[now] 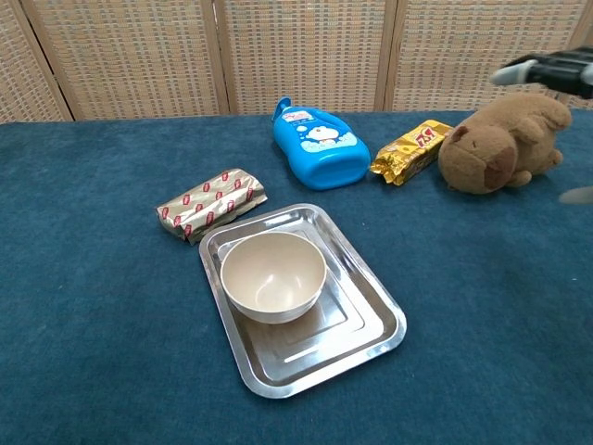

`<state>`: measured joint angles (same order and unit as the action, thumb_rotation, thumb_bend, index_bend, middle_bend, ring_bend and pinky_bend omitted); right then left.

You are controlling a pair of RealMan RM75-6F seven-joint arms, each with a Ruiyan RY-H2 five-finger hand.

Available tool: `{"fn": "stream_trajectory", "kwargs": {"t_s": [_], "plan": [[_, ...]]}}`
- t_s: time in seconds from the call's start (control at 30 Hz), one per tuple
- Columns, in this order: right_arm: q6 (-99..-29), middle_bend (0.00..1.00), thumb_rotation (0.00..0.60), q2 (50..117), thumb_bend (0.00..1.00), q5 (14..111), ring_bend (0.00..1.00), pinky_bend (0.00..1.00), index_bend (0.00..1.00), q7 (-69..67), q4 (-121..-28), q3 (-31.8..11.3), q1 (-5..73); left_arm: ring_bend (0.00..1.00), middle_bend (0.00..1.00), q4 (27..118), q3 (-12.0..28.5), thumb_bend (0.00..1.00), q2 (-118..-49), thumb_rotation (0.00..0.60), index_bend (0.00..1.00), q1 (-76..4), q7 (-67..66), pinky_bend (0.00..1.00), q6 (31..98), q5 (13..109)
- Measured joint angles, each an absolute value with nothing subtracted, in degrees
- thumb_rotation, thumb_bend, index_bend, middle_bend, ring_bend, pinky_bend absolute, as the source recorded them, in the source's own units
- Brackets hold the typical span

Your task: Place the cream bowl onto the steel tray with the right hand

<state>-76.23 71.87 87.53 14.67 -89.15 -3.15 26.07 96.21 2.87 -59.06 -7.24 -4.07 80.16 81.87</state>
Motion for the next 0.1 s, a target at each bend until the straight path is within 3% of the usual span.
{"fn": "stream_trajectory", "kwargs": {"t_s": [0.1], "plan": [[-81.99, 0.0, 0.6, 71.4, 0.0, 86.5, 0.0, 0.0, 0.0, 10.47, -87.9, -1.41, 20.18, 0.0, 0.0, 96.32, 2.37, 0.0, -59.07, 0.6, 0.0, -6.78, -3.97, 0.0, 81.1, 82.95]]}}
